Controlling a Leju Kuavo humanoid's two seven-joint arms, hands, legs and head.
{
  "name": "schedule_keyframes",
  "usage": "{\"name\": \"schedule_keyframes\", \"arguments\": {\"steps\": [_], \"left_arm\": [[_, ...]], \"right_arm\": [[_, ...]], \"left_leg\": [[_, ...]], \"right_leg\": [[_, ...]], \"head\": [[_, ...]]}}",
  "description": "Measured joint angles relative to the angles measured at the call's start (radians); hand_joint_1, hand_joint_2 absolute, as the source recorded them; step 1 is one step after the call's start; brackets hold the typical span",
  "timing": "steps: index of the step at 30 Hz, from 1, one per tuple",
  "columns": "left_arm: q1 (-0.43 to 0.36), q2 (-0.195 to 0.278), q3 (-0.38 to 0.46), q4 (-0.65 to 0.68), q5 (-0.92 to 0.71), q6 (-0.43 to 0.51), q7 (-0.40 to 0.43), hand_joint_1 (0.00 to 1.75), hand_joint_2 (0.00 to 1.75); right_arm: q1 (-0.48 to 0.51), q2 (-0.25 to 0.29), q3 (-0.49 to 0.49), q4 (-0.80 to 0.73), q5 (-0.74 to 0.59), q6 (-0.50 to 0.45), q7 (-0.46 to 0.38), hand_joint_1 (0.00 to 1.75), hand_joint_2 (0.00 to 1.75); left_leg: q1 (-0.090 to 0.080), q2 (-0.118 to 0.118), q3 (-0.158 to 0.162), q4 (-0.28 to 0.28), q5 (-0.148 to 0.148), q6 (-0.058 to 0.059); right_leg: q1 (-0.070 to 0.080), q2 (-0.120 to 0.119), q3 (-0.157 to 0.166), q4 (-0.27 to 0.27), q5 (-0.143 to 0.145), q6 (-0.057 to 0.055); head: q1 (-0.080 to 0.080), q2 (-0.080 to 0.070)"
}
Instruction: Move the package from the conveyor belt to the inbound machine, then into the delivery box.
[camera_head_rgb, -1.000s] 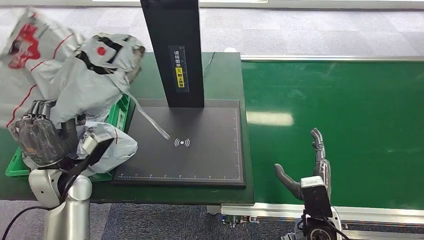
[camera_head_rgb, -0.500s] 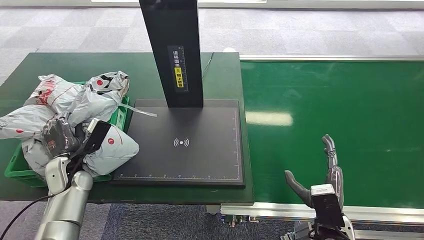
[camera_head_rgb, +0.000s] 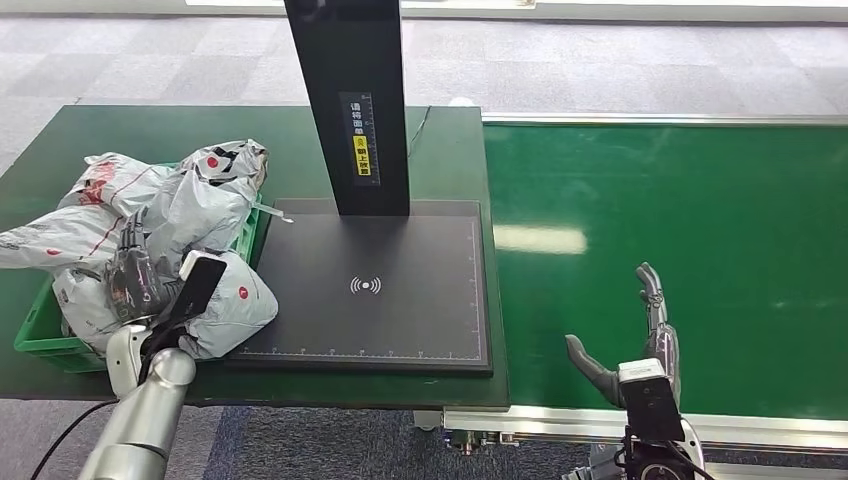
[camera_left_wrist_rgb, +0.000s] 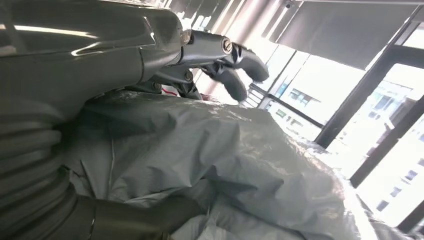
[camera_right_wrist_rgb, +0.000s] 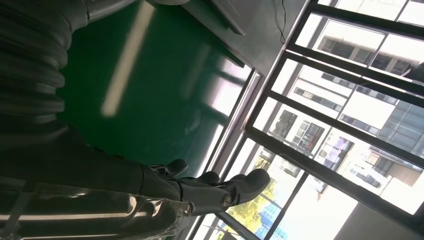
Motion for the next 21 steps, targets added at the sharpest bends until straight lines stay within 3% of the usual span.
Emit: {"name": "schedule_keyframes", "arguments": {"steps": [5,12,17,21], "left_arm": [[0.090,-0.037,-0.052,-0.126,0.118,0.068,-0.113,0.00,1.75],[0.193,-0.149,-0.026,-0.331,0.205,0.086,-0.415,0.00,1.75],[0.225,-0.209,0.024,-0.518,0.199,0.086,-0.451,0.00,1.75],[0.239,-0.230,0.036,-0.652,0.225,0.086,-0.453,0.00,1.75]], "right_arm": [[0.005,-0.005,0.008,0.008,-0.036,-0.020,-0.006,0.00,1.75],[0.012,-0.004,0.012,0.019,-0.132,0.027,0.004,0.00,1.75],[0.008,-0.005,0.024,0.037,-0.148,0.032,0.006,0.00,1.75],[0.001,-0.007,0.031,0.050,-0.163,0.030,-0.009,0.00,1.75]], "left_leg": [[0.000,0.000,-0.003,0.000,0.000,0.000],[0.000,0.000,-0.006,0.000,-0.001,0.000],[0.001,0.000,-0.006,0.000,0.000,0.000],[0.001,0.000,-0.006,0.000,0.000,0.000]], "right_leg": [[0.000,0.000,-0.003,0.000,0.000,0.000],[0.000,0.000,-0.006,0.000,0.000,0.000],[0.001,0.001,-0.006,0.000,0.000,0.000],[0.001,0.000,-0.006,0.000,0.000,0.000]], "head": [[0.000,0.000],[0.000,0.000],[0.000,0.000],[0.000,0.000]]}}
